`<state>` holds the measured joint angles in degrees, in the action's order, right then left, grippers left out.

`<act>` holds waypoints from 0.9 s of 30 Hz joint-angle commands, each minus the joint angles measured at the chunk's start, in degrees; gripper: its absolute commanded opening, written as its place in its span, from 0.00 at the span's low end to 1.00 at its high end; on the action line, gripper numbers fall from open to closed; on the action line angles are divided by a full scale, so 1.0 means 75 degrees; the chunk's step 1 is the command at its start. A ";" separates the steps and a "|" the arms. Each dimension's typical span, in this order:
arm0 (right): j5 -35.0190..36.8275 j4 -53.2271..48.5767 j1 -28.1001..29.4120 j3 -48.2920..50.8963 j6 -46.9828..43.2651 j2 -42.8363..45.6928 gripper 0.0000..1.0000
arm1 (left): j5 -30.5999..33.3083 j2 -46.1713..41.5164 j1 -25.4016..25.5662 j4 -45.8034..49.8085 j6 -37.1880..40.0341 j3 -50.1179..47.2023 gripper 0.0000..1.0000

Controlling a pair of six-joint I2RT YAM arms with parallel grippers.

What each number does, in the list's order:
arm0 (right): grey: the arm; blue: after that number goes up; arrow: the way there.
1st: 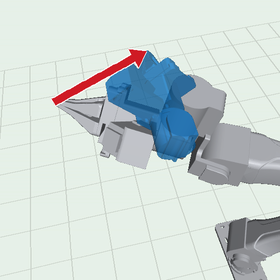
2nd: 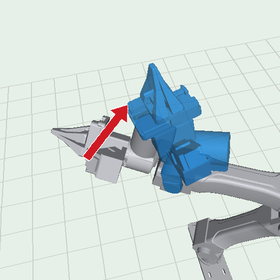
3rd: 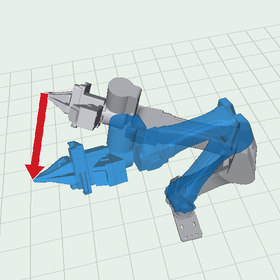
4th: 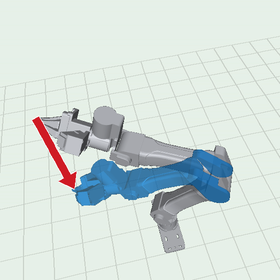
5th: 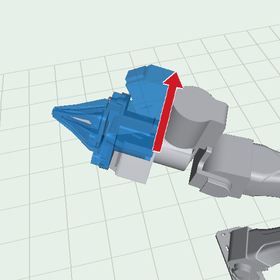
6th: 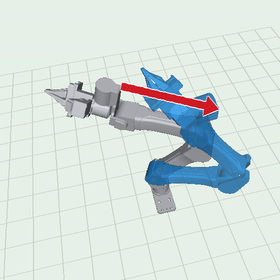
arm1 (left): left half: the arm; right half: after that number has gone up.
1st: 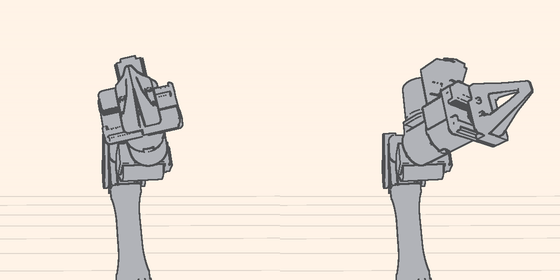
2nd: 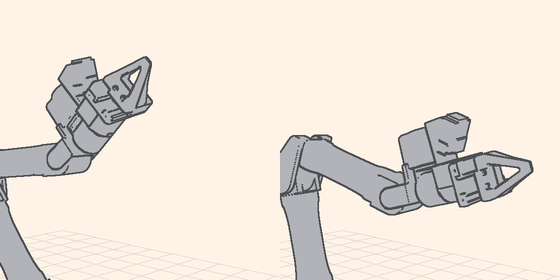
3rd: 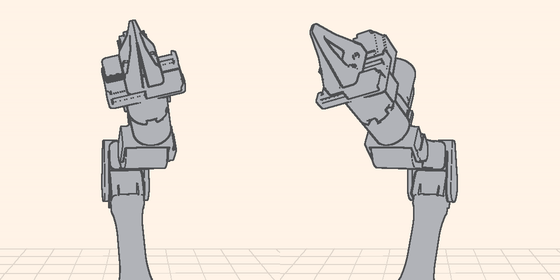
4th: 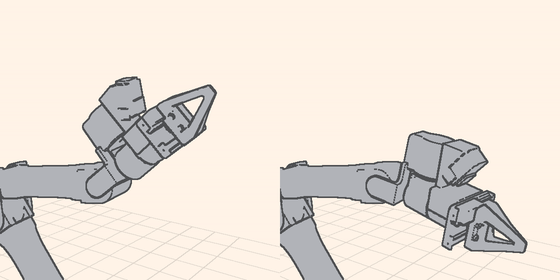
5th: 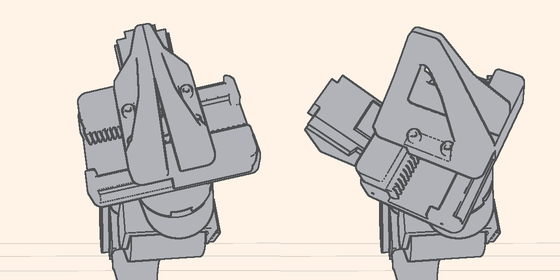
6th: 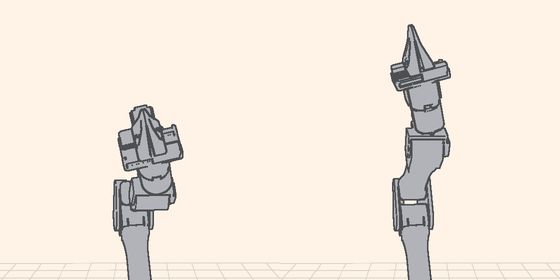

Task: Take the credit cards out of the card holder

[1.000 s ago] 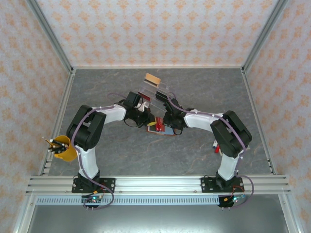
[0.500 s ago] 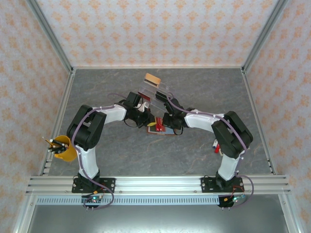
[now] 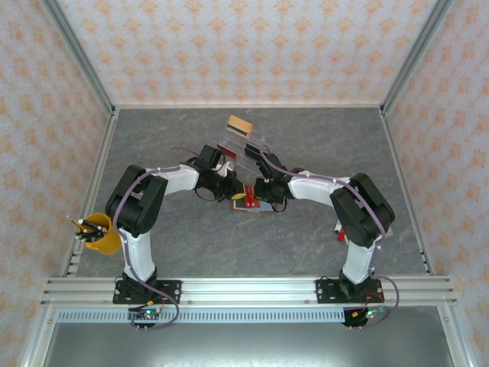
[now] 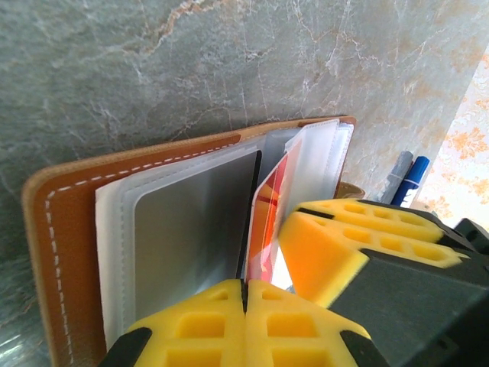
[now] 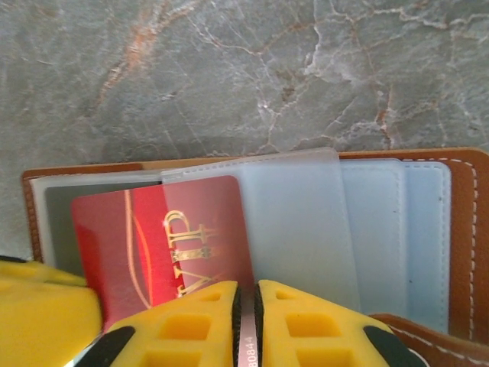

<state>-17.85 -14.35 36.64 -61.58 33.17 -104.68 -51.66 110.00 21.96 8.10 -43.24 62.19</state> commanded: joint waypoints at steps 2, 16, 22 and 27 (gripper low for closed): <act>0.0062 -0.0362 0.0013 -0.0156 -0.0005 -0.0271 0.18 | -0.0232 0.0185 -0.0056 -0.0210 -0.0062 0.0082 0.05; -0.0258 -0.0114 0.0022 -0.0036 0.0112 -0.0410 0.18 | -0.0472 0.0424 0.0094 -0.0438 -0.0129 0.0282 0.18; 0.0049 -0.0174 0.0013 0.0019 0.0194 -0.0294 0.17 | 0.0056 0.0136 0.0041 0.0240 0.0210 0.0356 0.04; 0.0457 -0.0194 0.0013 0.0122 0.0192 0.0062 0.18 | 0.0778 -0.0625 -0.0188 0.1269 0.0715 0.0232 0.02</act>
<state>-18.02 -13.89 36.60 -62.02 34.02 -105.34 -51.03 110.32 21.93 10.70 -41.39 63.81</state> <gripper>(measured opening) 0.175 0.056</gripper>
